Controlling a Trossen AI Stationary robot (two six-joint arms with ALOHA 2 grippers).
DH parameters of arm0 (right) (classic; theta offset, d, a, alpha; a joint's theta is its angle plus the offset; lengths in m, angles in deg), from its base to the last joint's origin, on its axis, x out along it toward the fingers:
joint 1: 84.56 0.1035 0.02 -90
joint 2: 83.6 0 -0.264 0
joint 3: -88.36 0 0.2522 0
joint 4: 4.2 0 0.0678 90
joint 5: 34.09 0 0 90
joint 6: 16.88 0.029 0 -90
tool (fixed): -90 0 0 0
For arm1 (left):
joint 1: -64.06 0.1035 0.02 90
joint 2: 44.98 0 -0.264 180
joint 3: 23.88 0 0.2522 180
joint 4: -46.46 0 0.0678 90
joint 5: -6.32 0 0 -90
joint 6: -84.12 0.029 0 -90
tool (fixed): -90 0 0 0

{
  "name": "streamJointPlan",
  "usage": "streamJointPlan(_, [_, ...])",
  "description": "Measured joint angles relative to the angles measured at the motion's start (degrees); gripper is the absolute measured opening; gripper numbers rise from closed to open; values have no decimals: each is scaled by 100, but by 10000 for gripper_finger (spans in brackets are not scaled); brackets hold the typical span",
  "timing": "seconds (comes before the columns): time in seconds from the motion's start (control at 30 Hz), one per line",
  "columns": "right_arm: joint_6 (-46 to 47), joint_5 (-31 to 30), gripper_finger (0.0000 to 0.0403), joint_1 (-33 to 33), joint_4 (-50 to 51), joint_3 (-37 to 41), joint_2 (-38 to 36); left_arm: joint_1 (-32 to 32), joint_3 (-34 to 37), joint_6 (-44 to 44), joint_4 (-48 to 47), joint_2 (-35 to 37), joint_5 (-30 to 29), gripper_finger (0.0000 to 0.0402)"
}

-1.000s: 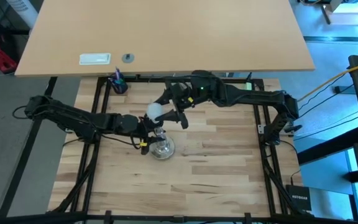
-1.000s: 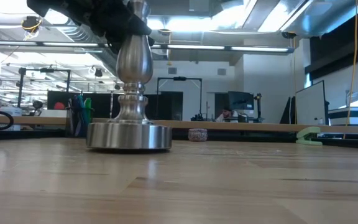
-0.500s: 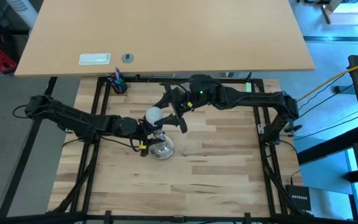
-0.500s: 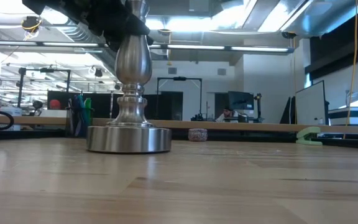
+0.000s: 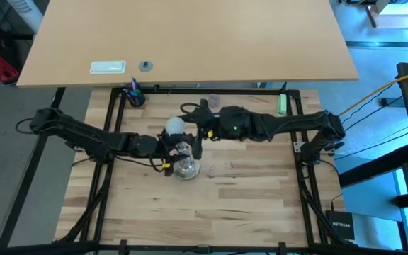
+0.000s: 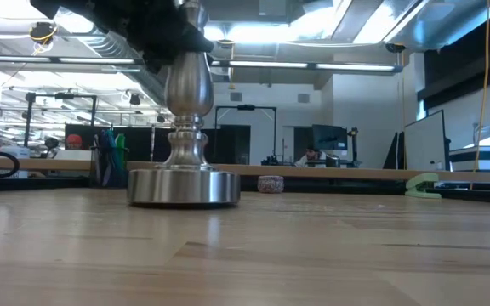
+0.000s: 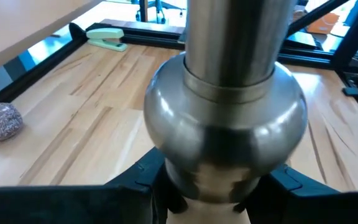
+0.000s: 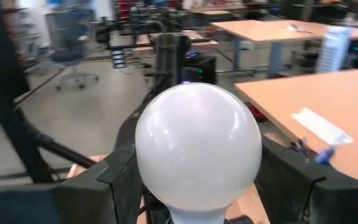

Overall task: Screw lightbulb
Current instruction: Insert the lightbulb into the silver lamp

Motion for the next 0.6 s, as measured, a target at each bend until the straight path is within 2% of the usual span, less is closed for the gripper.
streamJointPlan(0.17, [658,-861,246,269,82,2,8,-285,0,144,275,-126,-586,136])
streamJointPlan(0.37, [786,-2214,246,656,63,4,28,-440,8,346,452,-172,-1107,133])
streamJointPlan(0.6, [940,-2124,246,700,70,7,192,-442,-102,455,481,-374,-1196,133])
